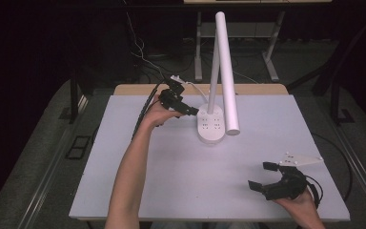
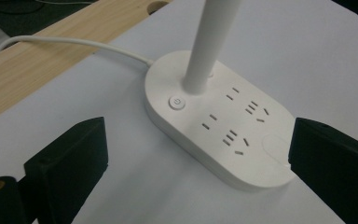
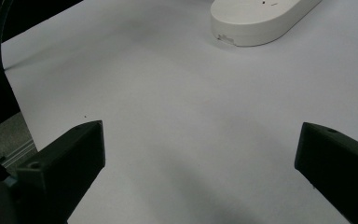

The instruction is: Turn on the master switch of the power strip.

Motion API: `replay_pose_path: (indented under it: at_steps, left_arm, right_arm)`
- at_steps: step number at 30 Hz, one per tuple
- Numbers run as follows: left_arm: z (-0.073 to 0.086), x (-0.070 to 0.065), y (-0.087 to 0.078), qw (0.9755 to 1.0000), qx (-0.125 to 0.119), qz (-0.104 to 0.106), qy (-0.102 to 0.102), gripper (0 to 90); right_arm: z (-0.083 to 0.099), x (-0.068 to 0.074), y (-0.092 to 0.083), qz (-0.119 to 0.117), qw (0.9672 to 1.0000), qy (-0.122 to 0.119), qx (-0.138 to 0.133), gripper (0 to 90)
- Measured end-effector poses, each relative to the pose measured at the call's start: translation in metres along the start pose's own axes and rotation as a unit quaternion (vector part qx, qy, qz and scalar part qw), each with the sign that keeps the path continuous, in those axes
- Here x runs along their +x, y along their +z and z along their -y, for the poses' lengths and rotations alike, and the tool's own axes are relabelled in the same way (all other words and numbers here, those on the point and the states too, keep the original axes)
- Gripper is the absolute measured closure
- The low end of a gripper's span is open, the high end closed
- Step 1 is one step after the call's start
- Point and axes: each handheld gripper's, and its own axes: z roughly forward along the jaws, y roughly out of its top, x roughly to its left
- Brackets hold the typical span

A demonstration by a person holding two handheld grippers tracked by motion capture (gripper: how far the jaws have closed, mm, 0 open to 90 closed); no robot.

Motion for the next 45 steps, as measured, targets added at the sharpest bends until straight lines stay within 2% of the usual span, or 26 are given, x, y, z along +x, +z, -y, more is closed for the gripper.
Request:
replay_pose_path:
  at_steps: [5, 7, 10, 15, 18, 28, 31, 32, 33, 34, 35, 37, 39, 40, 41, 42, 43, 44, 45]
  left_arm:
    - [0.001, 0.009, 0.007, 0.9999, -0.008, 0.003, -0.013, 7.0]
    - [0.002, 0.012, 0.010, 0.9999, -0.003, 0.006, -0.012, 8.5]
    - [0.002, 0.015, 0.015, 0.9995, -0.013, 0.010, -0.027, 10.3]
    - [0.002, 0.017, 0.023, 0.9985, -0.032, 0.024, -0.036, 13.8]
    - [0.003, 0.018, 0.026, 0.9984, -0.034, 0.028, -0.037, 14.7]
    - [0.004, 0.023, 0.030, 0.9952, -0.054, 0.035, -0.074, 18.2]
    - [0.004, 0.022, 0.032, 0.9911, -0.064, 0.041, -0.109, 22.6]
    - [0.004, 0.024, 0.033, 0.9921, -0.062, 0.040, -0.101, 24.2]
    - [0.004, 0.023, 0.034, 0.9906, -0.066, 0.041, -0.112, 26.1]
    - [0.005, 0.023, 0.035, 0.9905, -0.067, 0.041, -0.113, 28.0]
    - [0.005, 0.022, 0.036, 0.9892, -0.070, 0.042, -0.122, 29.7]
    - [0.005, 0.023, 0.038, 0.9899, -0.068, 0.041, -0.117, 33.5]
    - [0.005, 0.022, 0.039, 0.9878, -0.072, 0.040, -0.132, 37.6]
    - [0.005, 0.023, 0.040, 0.9880, -0.071, 0.038, -0.132, 41.0]
    - [0.005, 0.022, 0.040, 0.9872, -0.075, 0.037, -0.136, 44.6]
    - [0.005, 0.023, 0.040, 0.9883, -0.069, 0.036, -0.131, 47.8]
    - [0.005, 0.023, 0.042, 0.9868, -0.076, 0.036, -0.139, 51.3]
    - [0.005, 0.023, 0.042, 0.9866, -0.075, 0.036, -0.141, 54.2]
    - [0.005, 0.024, 0.042, 0.9873, -0.072, 0.037, -0.137, 57.2]
  right_arm:
    - [0.000, 0.000, 0.000, 0.000, 1.0000, -0.002, 0.000, 1.0]
    - [0.000, 0.001, 0.000, -0.001, 1.0000, -0.001, 0.000, 1.0]
    - [0.000, 0.001, 0.001, 0.000, 1.0000, -0.002, 0.001, 1.0]
    - [0.000, 0.001, 0.001, 0.000, 1.0000, 0.000, 0.002, 1.0]
    - [0.000, 0.000, 0.001, 0.001, 1.0000, -0.001, 0.001, 1.0]
    - [0.000, 0.000, 0.000, 0.001, 1.0000, 0.000, 0.001, 1.0]
    - [0.000, 0.000, 0.000, 0.000, 1.0000, 0.000, 0.002, 1.0]
    - [0.001, -0.001, 0.000, 0.001, 1.0000, 0.000, 0.002, 1.0]
    - [0.001, -0.001, 0.000, 0.001, 1.0000, 0.000, 0.002, 1.0]
    - [0.001, 0.000, 0.001, 0.001, 1.0000, 0.000, 0.002, 1.0]
    - [0.001, -0.001, 0.001, 0.001, 1.0000, -0.001, 0.002, 1.0]
    - [0.001, -0.001, 0.001, 0.001, 1.0000, -0.001, 0.002, 1.0]
    - [0.001, -0.001, 0.001, 0.000, 1.0000, 0.000, 0.002, 1.0]
    - [0.001, -0.001, 0.000, 0.001, 1.0000, 0.000, 0.003, 1.0]
    - [0.001, -0.001, 0.000, 0.000, 1.0000, 0.000, 0.003, 1.0]
    - [0.001, -0.001, 0.001, 0.001, 1.0000, -0.001, 0.002, 1.0]
    - [0.001, -0.001, 0.001, 0.001, 1.0000, -0.001, 0.002, 1.0]
    - [0.001, 0.000, 0.001, 0.001, 1.0000, 0.000, 0.003, 1.0]
    - [0.001, 0.000, 0.001, 0.001, 1.0000, -0.002, 0.003, 1.0]
